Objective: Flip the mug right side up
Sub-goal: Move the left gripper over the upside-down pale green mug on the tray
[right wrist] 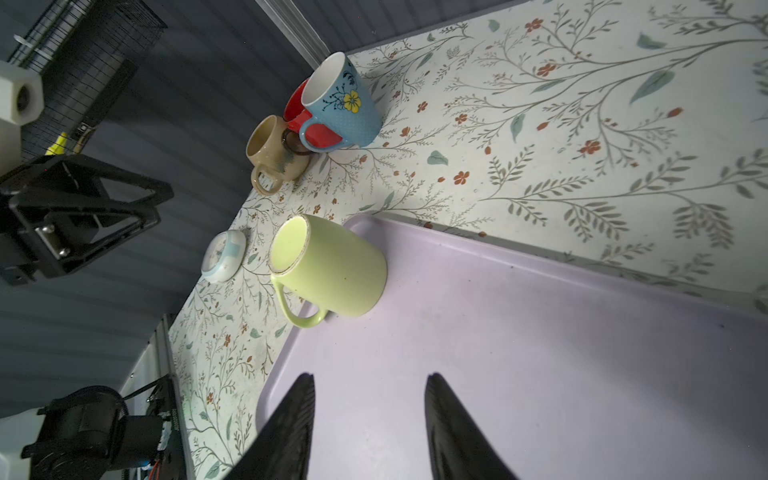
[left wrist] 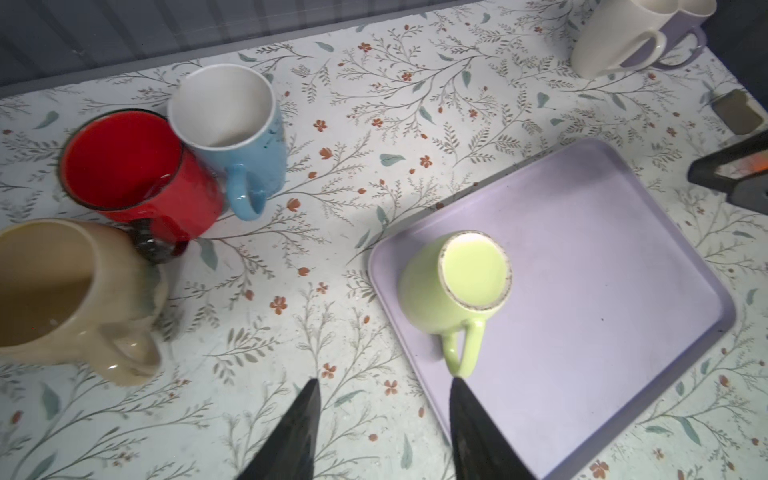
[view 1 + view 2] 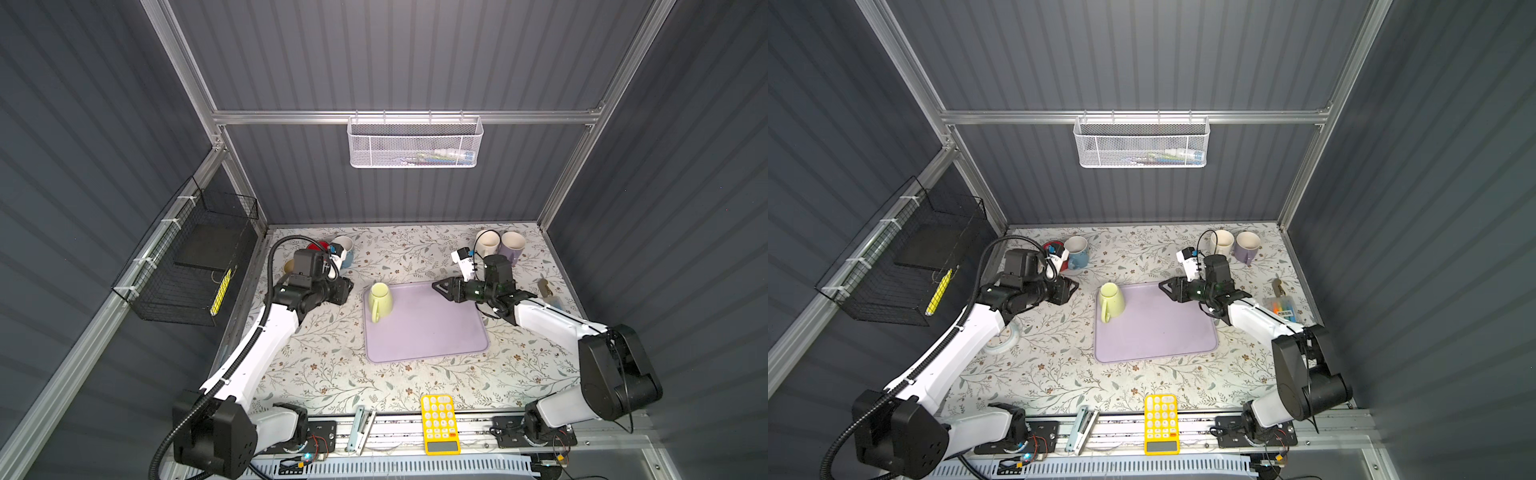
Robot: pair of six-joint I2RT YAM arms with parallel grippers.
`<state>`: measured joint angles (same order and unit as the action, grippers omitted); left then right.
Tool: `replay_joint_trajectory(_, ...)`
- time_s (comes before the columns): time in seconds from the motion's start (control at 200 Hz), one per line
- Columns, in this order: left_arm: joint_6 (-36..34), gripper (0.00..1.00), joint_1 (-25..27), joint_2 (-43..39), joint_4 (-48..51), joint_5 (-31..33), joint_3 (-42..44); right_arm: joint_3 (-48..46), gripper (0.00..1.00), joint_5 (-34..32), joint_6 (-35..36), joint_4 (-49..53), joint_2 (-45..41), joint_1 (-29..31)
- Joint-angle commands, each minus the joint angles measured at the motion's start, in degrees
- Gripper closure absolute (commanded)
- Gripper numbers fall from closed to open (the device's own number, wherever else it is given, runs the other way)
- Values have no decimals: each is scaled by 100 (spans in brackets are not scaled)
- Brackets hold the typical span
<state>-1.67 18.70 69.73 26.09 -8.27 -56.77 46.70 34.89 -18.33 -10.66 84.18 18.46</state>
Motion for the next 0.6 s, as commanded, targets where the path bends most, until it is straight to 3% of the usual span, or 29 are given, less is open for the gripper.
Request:
replay_joint_trajectory(0.0,472,46,361,-217,-584,129,484,91,54,-503,251,398,-220,-25)
replay_joint_trajectory(0.28,879,40,876,89,-1491,282,1226,55,52,-668,318,582,-393,-71)
replay_joint_trajectory(0.595,799,39,1320,838,-1863,642,1385,-11,51,-766,286,538,-391,-114)
